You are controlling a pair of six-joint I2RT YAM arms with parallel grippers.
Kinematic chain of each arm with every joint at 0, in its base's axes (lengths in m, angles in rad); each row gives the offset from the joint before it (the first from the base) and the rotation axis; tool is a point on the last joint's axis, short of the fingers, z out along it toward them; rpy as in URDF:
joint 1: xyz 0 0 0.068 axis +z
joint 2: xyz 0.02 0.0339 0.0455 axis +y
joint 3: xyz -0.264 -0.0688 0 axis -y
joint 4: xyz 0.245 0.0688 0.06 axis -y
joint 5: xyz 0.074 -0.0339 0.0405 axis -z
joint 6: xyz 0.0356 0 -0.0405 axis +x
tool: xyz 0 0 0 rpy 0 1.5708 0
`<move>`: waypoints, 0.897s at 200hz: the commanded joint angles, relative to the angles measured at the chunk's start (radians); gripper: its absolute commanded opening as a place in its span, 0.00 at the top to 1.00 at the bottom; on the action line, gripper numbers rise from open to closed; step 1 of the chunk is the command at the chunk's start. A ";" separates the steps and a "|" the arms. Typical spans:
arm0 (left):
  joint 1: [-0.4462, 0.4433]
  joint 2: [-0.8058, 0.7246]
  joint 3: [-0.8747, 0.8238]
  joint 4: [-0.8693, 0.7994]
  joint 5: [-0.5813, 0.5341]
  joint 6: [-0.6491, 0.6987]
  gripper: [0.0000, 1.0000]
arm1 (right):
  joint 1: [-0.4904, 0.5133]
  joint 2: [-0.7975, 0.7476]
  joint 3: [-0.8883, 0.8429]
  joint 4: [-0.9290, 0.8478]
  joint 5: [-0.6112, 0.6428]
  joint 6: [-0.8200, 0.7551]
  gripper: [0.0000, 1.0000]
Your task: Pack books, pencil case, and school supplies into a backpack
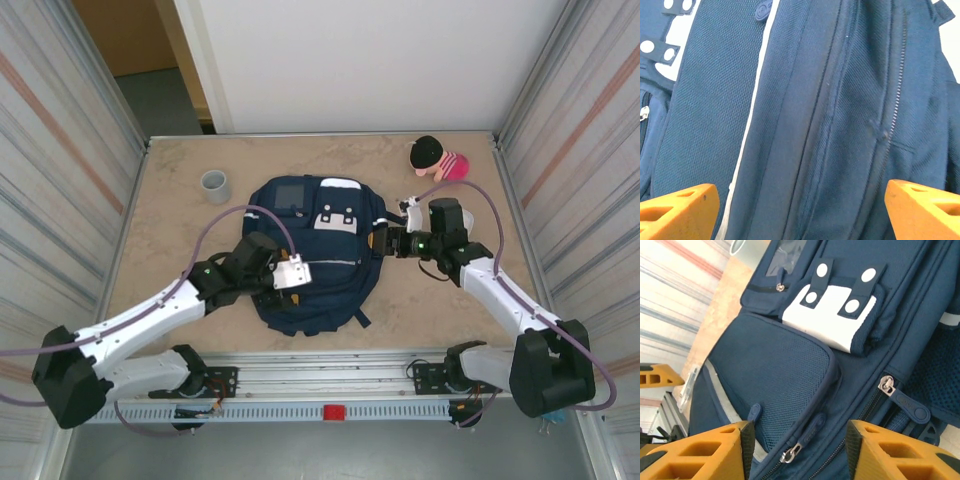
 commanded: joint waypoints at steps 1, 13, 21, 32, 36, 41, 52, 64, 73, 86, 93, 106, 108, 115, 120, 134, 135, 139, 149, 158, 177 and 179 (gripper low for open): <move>-0.002 0.029 0.041 0.105 -0.013 0.038 0.14 | 0.005 -0.034 -0.017 0.037 -0.018 -0.012 0.47; 0.004 0.048 0.045 0.123 -0.011 0.039 0.16 | 0.005 -0.035 -0.021 0.039 -0.026 -0.016 0.46; 0.009 0.059 0.048 0.132 -0.009 0.039 0.17 | 0.005 -0.035 -0.024 0.041 -0.038 -0.019 0.46; 0.018 0.077 0.048 0.143 -0.006 0.040 0.18 | 0.005 -0.034 -0.027 0.047 -0.057 -0.021 0.46; 0.020 0.082 0.048 0.145 -0.005 0.041 0.18 | 0.005 -0.035 -0.028 0.051 -0.064 -0.023 0.46; 0.023 0.091 0.048 0.149 -0.005 0.042 0.18 | 0.005 -0.031 -0.029 0.055 -0.071 -0.023 0.45; 0.028 0.111 0.053 0.151 -0.010 0.046 0.19 | 0.005 -0.030 -0.033 0.062 -0.086 -0.021 0.45; 0.028 0.128 0.061 0.145 -0.007 0.046 0.20 | 0.005 -0.027 -0.035 0.067 -0.093 -0.019 0.44; 0.028 0.126 0.073 0.132 0.022 0.038 0.19 | 0.005 -0.024 -0.035 0.066 -0.090 -0.015 0.44; 0.028 0.104 0.081 0.131 0.088 0.028 0.18 | 0.005 -0.022 -0.036 0.064 -0.087 -0.012 0.44; 0.028 0.089 0.079 0.136 0.123 0.021 0.18 | 0.005 -0.019 -0.035 0.060 -0.083 -0.009 0.44; 0.028 0.055 0.079 0.145 0.165 0.012 0.17 | 0.004 -0.021 -0.030 0.047 -0.068 -0.005 0.44; 0.028 0.049 0.079 0.144 0.170 0.011 0.17 | 0.004 -0.021 -0.029 0.045 -0.066 -0.005 0.44; 0.028 0.035 0.083 0.142 0.176 0.010 0.17 | 0.003 -0.022 -0.030 0.039 -0.064 -0.004 0.44; 0.028 0.026 0.084 0.139 0.173 0.012 0.17 | 0.002 -0.024 -0.030 0.035 -0.063 -0.003 0.44; 0.028 0.011 0.089 0.119 0.135 0.033 0.17 | 0.001 -0.029 -0.034 0.035 -0.069 0.002 0.44; 0.028 0.011 0.090 0.117 0.131 0.036 0.16 | 0.002 -0.030 -0.034 0.035 -0.070 0.004 0.44; 0.028 0.012 0.091 0.106 0.109 0.046 0.16 | 0.002 -0.030 -0.036 0.036 -0.073 0.006 0.43; 0.029 0.021 0.098 0.049 0.030 0.091 0.16 | 0.002 -0.032 -0.043 0.040 -0.082 0.009 0.44; 0.035 0.038 0.107 -0.004 -0.075 0.129 0.15 | 0.001 -0.034 -0.047 0.040 -0.089 0.012 0.43; 0.093 0.054 0.126 -0.092 -0.063 0.153 0.13 | 0.002 -0.040 -0.059 0.041 -0.093 0.013 0.43; 0.099 0.052 0.127 -0.097 -0.052 0.154 0.13 | 0.002 -0.041 -0.059 0.040 -0.093 0.013 0.43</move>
